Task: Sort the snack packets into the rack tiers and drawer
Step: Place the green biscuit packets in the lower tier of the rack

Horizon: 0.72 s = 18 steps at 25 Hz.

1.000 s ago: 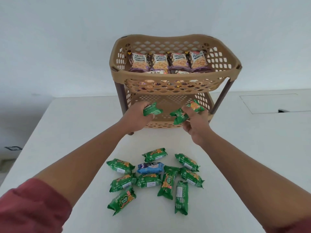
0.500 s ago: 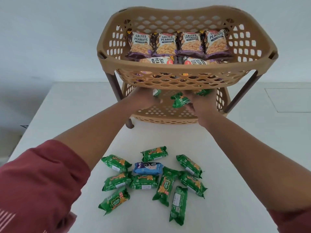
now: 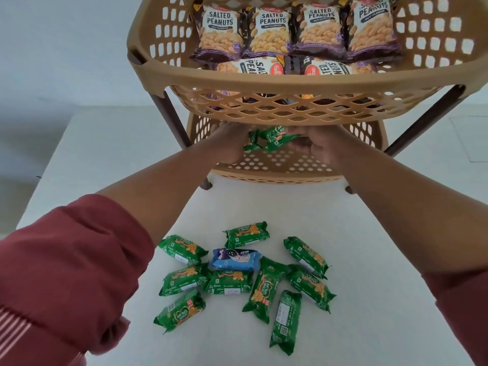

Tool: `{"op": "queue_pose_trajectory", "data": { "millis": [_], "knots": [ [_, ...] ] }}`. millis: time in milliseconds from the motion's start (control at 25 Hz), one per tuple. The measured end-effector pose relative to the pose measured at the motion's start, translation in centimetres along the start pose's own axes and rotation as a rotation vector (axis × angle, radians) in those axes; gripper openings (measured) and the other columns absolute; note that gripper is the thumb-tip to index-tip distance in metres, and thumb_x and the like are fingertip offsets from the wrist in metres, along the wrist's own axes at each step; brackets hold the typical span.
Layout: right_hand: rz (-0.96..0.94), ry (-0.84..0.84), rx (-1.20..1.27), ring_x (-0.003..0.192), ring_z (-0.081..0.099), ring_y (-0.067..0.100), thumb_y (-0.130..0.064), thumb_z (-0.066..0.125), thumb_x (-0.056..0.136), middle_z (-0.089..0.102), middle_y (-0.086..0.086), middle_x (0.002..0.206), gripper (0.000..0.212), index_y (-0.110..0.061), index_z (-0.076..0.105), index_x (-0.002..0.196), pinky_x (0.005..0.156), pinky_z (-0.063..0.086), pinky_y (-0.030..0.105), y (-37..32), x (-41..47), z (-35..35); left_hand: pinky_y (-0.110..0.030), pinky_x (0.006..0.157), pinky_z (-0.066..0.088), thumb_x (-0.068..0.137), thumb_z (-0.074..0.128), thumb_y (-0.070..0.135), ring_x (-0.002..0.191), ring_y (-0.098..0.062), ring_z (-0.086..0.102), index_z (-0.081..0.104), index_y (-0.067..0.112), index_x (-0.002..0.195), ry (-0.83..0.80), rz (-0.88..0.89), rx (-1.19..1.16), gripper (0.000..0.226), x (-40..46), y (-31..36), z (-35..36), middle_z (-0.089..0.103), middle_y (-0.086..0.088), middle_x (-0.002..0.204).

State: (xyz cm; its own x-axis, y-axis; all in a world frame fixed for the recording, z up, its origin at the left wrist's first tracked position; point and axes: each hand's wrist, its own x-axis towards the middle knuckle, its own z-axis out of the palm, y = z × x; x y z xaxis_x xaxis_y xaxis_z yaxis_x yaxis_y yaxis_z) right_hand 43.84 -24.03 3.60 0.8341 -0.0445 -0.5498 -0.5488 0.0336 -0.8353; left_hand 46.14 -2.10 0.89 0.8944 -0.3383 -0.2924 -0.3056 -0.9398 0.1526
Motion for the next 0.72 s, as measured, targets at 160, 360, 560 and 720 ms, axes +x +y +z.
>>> {"op": "queue_pose_trajectory", "data": {
  "millis": [160,360,560,720],
  "knots": [
    [0.067,0.042,-0.388,0.111,0.065,0.024,-0.014,0.085,0.08,0.066,0.009,0.124,0.05,-0.011,0.061,0.124,0.084,0.06,0.034,0.9,0.9,-0.4,-0.053,0.109,0.041,0.078,0.08,0.005,0.135,-0.038,0.044,0.048,0.018,0.143,0.061,-0.014,-0.013,0.074,0.2,-0.1,0.3,0.05,-0.01,0.146],
    [-0.011,-0.032,-0.874,0.103,0.051,0.023,-0.034,0.083,0.082,0.059,0.014,0.135,0.072,-0.011,0.049,0.142,0.078,0.042,0.033,0.6,2.2,-1.3,-0.029,0.064,0.05,0.084,0.068,-0.004,0.088,-0.018,0.058,0.059,0.016,0.133,-0.035,-0.06,-0.082,0.054,0.2,-0.7,0.1,0.058,-0.001,0.11],
    [-0.043,-0.105,-1.226,0.086,0.06,0.021,-0.019,0.079,0.085,0.066,0.007,0.107,0.045,-0.014,0.059,0.125,0.08,0.05,0.038,-0.1,2.9,-2.5,-0.02,0.054,0.037,0.082,0.07,-0.009,0.079,-0.016,0.052,0.061,0.017,0.13,0.074,-0.016,-0.069,0.056,0.2,-1.0,0.2,0.06,-0.002,0.109],
    [-0.202,-0.101,-1.397,0.097,0.06,0.025,-0.024,0.089,0.074,0.067,0.006,0.118,0.064,-0.021,0.06,0.131,0.074,0.049,0.036,1.1,2.8,-2.9,-0.027,0.067,0.046,0.085,0.071,-0.005,0.092,-0.023,0.06,0.058,0.019,0.132,0.179,-0.024,-0.084,0.055,0.6,-0.6,0.9,0.064,-0.007,0.123]
  ]
}}
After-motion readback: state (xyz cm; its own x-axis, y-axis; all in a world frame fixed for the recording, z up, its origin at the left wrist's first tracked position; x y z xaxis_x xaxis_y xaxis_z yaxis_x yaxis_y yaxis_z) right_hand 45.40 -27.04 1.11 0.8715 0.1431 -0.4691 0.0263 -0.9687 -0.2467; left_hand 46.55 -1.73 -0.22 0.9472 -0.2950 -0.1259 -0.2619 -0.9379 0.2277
